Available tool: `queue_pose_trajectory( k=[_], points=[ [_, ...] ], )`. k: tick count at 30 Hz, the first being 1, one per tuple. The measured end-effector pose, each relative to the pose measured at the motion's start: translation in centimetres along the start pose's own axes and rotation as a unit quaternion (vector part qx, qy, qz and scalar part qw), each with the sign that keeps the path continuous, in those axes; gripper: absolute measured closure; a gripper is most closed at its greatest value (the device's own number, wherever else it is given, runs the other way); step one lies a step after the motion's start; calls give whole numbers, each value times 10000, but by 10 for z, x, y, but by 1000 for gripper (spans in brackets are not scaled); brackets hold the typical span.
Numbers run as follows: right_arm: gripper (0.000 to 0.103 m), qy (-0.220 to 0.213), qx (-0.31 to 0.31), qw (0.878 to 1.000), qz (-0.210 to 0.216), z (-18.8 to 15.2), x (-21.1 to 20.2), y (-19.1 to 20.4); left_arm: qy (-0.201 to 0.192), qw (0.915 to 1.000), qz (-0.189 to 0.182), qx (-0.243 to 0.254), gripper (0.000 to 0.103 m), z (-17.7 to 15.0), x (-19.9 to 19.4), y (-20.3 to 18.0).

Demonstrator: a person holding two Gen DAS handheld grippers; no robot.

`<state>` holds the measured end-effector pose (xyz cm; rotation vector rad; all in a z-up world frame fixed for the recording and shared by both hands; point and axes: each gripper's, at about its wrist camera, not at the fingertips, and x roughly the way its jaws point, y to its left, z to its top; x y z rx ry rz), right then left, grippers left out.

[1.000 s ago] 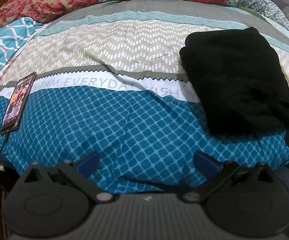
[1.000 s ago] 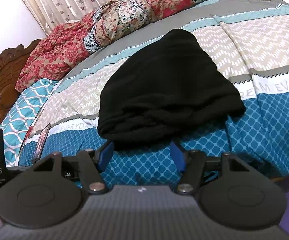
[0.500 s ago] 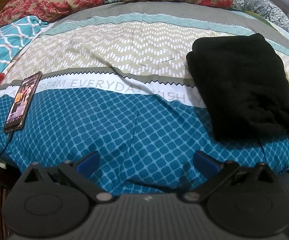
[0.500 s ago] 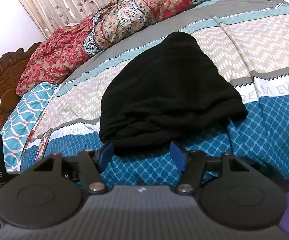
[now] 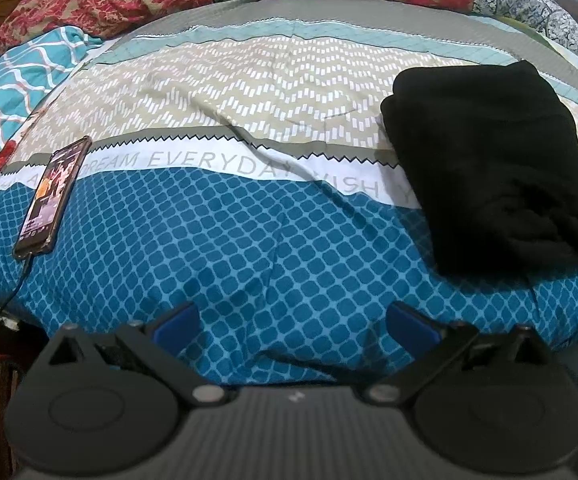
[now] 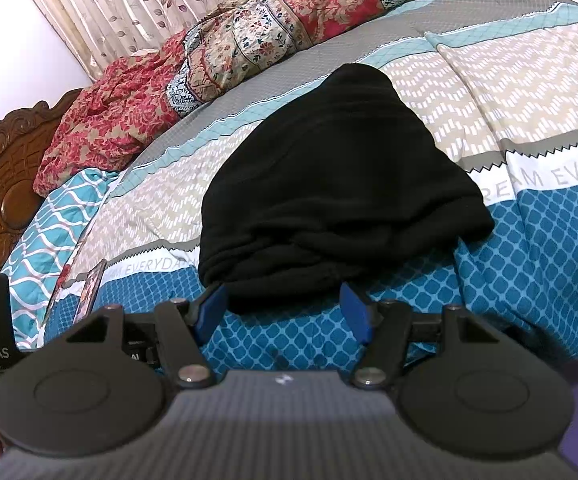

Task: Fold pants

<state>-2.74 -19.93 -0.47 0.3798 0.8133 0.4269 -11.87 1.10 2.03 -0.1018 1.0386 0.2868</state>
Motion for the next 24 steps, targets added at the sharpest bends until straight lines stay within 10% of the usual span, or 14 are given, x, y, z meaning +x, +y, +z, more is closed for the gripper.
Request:
queue_pose_trajectory(
  k=[24],
  points=[
    [37, 53, 84, 10000, 7, -4, 2, -3, 406, 9991, -22, 120, 0, -6, 9, -2]
  ],
)
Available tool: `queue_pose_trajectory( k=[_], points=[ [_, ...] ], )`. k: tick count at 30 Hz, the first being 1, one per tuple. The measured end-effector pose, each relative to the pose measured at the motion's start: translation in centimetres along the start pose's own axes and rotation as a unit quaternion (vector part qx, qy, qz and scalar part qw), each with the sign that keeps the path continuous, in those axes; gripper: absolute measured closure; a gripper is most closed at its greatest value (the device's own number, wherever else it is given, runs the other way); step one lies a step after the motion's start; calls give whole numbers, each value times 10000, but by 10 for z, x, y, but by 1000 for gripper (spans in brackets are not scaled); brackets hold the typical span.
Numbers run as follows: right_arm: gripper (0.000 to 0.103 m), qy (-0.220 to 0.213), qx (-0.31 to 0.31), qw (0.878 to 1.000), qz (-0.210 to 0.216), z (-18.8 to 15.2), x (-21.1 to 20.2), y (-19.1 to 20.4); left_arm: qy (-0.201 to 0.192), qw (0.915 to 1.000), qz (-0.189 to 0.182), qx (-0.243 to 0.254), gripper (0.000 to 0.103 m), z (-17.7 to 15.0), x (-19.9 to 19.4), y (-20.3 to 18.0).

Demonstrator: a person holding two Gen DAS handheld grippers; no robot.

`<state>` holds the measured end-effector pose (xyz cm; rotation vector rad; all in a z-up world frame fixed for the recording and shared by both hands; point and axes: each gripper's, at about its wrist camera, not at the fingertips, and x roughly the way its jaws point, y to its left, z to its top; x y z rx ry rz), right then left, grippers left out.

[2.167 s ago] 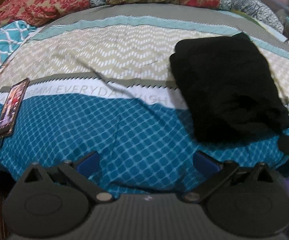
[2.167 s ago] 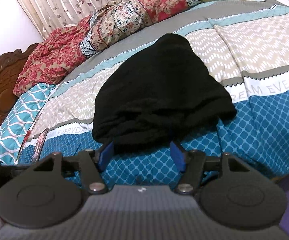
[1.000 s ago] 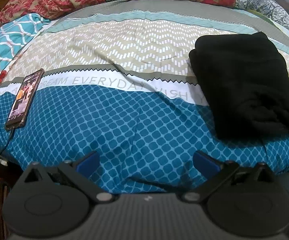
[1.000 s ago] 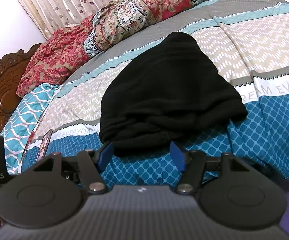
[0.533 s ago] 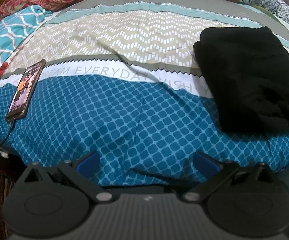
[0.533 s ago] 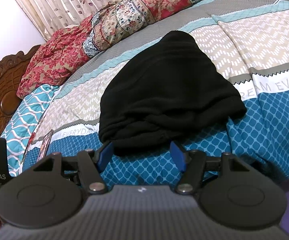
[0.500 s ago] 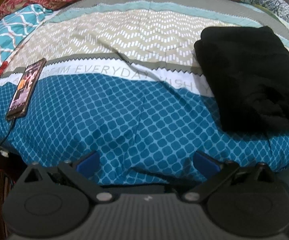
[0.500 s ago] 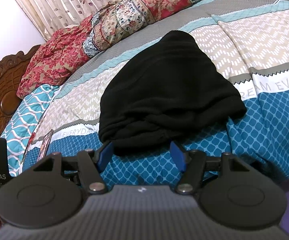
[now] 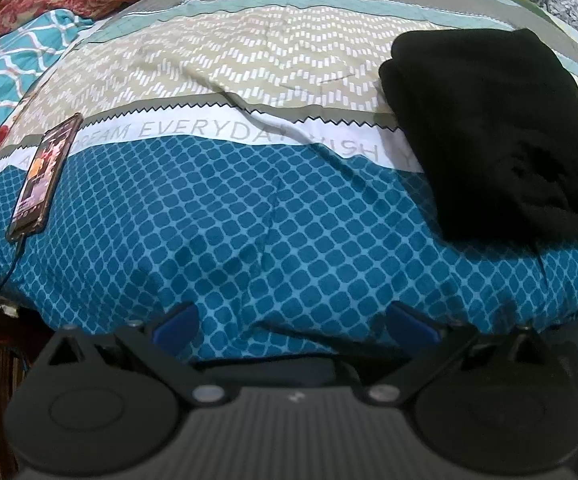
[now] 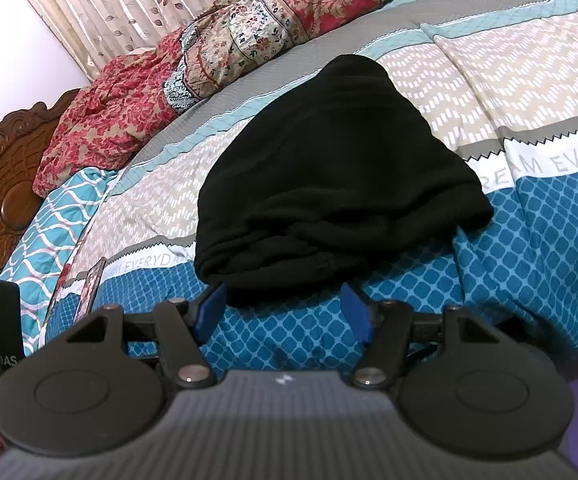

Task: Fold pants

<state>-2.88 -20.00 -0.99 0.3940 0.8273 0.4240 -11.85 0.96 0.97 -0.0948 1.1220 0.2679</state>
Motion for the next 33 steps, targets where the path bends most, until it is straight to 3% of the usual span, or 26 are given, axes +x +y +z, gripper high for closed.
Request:
queue_pose_trajectory(
  k=[33],
  points=[
    [37, -40, -7, 10000, 8, 0, -1, -7, 66, 9998, 150, 127, 0, -4, 2, -1]
  ],
)
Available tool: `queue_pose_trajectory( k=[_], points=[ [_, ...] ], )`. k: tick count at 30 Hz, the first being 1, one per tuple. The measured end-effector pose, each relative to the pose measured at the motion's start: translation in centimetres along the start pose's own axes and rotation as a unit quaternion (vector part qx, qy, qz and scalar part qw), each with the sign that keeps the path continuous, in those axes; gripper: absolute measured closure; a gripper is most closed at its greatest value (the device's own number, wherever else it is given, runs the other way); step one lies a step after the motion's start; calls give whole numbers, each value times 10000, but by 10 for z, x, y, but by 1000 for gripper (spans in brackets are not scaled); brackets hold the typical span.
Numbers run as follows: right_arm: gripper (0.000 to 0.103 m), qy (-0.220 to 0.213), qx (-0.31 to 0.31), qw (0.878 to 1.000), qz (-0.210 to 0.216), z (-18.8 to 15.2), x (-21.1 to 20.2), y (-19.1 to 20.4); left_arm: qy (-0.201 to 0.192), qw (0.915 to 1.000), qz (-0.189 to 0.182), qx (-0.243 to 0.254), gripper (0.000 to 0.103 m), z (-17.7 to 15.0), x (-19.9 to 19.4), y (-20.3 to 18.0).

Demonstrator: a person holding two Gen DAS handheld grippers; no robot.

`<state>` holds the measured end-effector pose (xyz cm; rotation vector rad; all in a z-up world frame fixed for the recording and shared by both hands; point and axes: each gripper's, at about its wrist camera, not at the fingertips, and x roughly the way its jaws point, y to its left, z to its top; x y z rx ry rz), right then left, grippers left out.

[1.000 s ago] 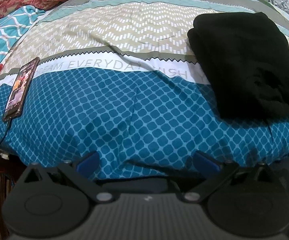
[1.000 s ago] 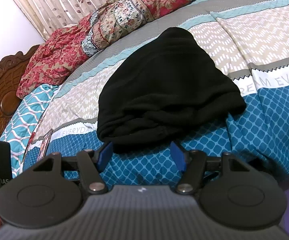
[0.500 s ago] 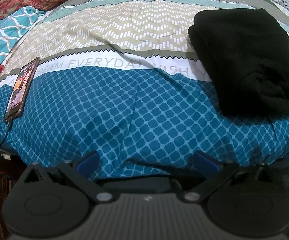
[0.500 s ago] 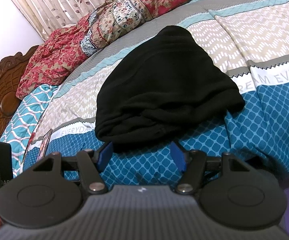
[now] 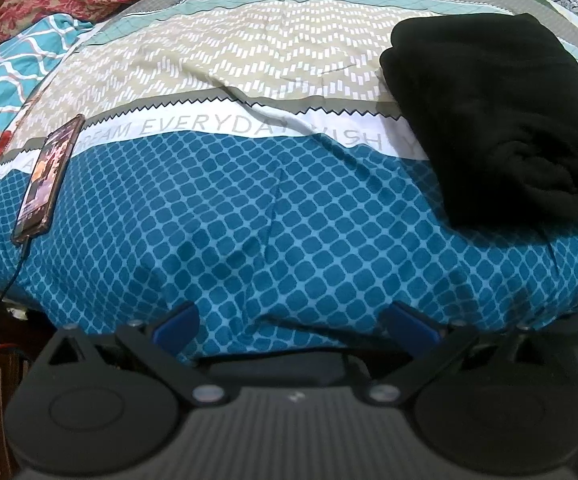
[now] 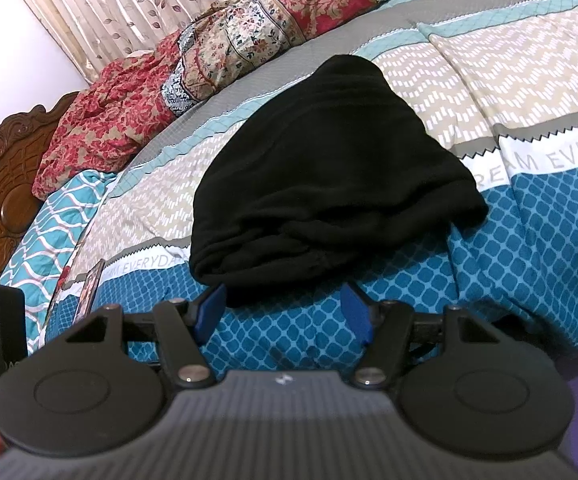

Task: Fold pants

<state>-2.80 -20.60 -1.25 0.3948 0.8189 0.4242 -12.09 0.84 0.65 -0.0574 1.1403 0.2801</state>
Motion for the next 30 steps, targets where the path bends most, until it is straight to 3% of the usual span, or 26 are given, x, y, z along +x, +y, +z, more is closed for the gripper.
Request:
queue_pose_trajectory(
  k=[15, 30],
  points=[
    [36, -62, -78, 10000, -2, -1, 0, 7, 113, 9998, 52, -173, 0, 0, 3, 0],
    [33, 0, 18, 10000, 8, -2, 3, 0, 315, 9995, 31, 52, 0, -4, 13, -10]
  ],
)
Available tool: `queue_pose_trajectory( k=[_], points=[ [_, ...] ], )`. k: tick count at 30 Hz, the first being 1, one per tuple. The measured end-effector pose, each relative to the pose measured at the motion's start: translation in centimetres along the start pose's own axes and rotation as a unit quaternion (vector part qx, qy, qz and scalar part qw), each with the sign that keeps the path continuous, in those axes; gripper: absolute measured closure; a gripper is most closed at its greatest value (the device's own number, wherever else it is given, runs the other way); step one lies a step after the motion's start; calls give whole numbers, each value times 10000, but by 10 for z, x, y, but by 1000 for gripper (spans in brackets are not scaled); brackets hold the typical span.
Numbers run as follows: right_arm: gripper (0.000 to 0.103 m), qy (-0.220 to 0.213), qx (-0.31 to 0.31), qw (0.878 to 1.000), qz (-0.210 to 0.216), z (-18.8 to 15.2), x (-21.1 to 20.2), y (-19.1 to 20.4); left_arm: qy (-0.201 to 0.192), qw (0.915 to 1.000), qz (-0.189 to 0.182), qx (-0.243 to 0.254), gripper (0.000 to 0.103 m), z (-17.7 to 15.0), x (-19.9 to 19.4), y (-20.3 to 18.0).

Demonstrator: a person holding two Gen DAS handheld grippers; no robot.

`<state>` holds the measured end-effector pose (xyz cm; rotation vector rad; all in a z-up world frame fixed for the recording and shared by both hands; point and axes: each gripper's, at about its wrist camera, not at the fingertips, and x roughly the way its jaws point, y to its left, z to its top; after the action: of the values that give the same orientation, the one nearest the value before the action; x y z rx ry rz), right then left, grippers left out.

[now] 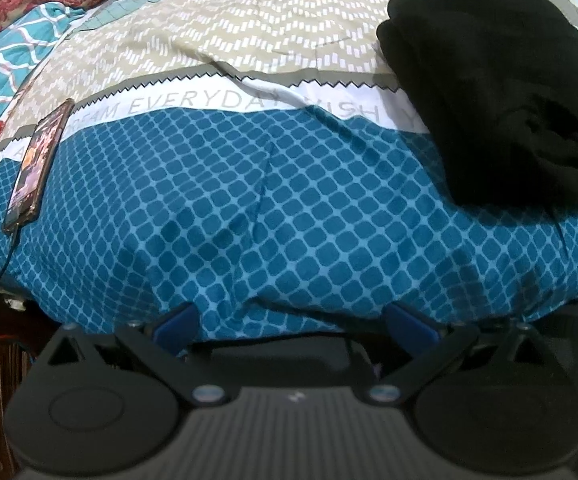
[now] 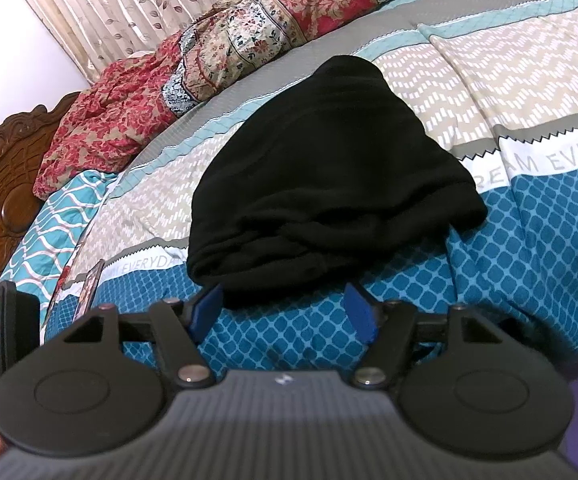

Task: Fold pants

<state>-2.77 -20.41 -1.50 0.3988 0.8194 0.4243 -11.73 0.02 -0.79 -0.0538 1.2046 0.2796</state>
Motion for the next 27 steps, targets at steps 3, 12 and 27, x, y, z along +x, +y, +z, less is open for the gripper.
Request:
queue_pose_trajectory(
  k=[3, 12, 27],
  points=[
    [33, 19, 38, 10000, -2, 0, 1, -3, 56, 10000, 11, 1, 0, 0, 3, -1],
    [33, 96, 114, 9999, 25, 0, 4, -10, 195, 9998, 67, 19, 0, -1, 11, -4],
    [32, 186, 205, 9996, -55, -3, 8, -14, 395, 9992, 99, 23, 0, -2, 28, -4]
  ],
)
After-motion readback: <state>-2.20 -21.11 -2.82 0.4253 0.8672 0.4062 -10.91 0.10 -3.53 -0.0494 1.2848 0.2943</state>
